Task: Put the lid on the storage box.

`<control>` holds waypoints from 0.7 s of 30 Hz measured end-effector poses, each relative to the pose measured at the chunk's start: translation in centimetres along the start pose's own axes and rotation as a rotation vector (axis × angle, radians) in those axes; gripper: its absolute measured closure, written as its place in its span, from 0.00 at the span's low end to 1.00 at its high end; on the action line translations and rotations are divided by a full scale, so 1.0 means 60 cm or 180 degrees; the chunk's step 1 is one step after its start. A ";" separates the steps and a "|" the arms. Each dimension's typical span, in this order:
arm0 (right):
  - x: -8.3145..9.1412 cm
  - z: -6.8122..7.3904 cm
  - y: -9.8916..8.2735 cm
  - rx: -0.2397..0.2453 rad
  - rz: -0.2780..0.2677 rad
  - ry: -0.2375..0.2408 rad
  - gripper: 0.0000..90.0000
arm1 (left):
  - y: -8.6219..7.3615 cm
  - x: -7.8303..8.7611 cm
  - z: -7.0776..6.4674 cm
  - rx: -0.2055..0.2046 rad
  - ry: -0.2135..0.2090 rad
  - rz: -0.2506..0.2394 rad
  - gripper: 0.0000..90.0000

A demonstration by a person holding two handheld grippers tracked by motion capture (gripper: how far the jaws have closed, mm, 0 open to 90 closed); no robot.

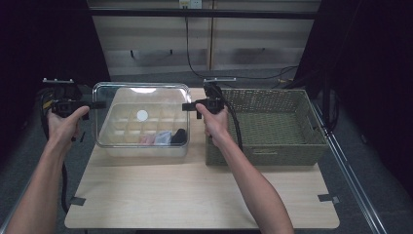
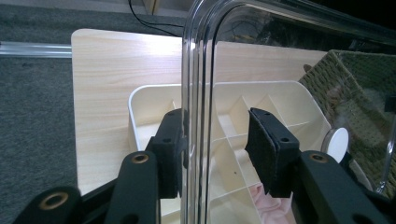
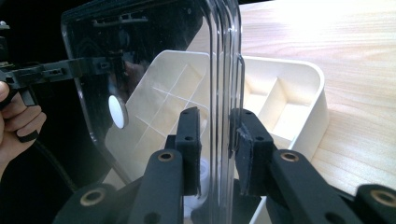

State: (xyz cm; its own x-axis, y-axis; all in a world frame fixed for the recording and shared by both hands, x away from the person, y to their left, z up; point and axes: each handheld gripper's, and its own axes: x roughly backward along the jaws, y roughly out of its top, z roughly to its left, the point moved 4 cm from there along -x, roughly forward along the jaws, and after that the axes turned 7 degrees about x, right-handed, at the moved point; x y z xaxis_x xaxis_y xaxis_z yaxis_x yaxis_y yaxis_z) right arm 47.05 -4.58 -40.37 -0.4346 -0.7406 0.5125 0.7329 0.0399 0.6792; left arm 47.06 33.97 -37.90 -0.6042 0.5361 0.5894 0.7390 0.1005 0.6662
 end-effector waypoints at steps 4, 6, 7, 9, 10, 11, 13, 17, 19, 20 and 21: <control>-0.001 0.004 0.002 0.0030 0.0015 -0.0022 0.82 | 0.000 -0.004 0.006 0.0042 -0.0012 -0.0004 0.64; -0.001 0.006 0.003 0.0043 0.0027 -0.0027 0.82 | -0.002 -0.006 0.011 0.0066 -0.0022 0.0001 0.63; -0.001 0.007 0.003 0.0050 0.0031 -0.0027 0.82 | -0.003 -0.006 0.012 0.0080 -0.0021 0.0002 0.63; 0.000 0.008 0.006 0.0035 0.0001 -0.0008 0.83 | -0.004 -0.006 0.013 0.0096 -0.0045 -0.0002 0.63; 0.000 0.008 0.008 0.0035 -0.0017 0.0002 0.83 | -0.003 -0.008 0.013 0.0116 -0.0048 -0.0026 0.63; 0.000 0.007 0.010 0.0037 -0.0014 -0.0008 0.83 | -0.003 -0.008 0.013 0.0122 -0.0046 -0.0019 0.63; -0.002 0.005 0.014 0.0035 -0.0014 -0.0036 0.82 | -0.002 -0.010 0.015 0.0099 -0.0042 -0.0001 0.63; -0.009 0.000 0.011 0.0018 0.0065 -0.0058 0.82 | -0.003 -0.014 0.017 0.0087 -0.0001 0.0056 0.63; -0.013 -0.003 0.008 0.0010 0.0100 -0.0072 0.81 | -0.003 -0.017 0.019 0.0123 0.0006 0.0035 0.63; -0.015 -0.004 0.007 0.0009 0.0119 -0.0079 0.81 | -0.003 -0.018 0.021 0.0122 0.0007 0.0060 0.63; -0.017 -0.004 0.007 0.0016 0.0137 -0.0089 0.81 | -0.003 -0.020 0.022 0.0155 -0.0003 0.0043 0.63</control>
State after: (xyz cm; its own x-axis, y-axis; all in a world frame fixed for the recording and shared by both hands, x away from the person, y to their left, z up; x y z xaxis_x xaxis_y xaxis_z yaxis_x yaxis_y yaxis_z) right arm 47.93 -3.97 -40.77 -0.4173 -0.7191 0.5557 0.7486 0.0746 0.6588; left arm 48.05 34.42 -39.36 -0.5937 0.5386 0.5978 0.7608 0.1339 0.6350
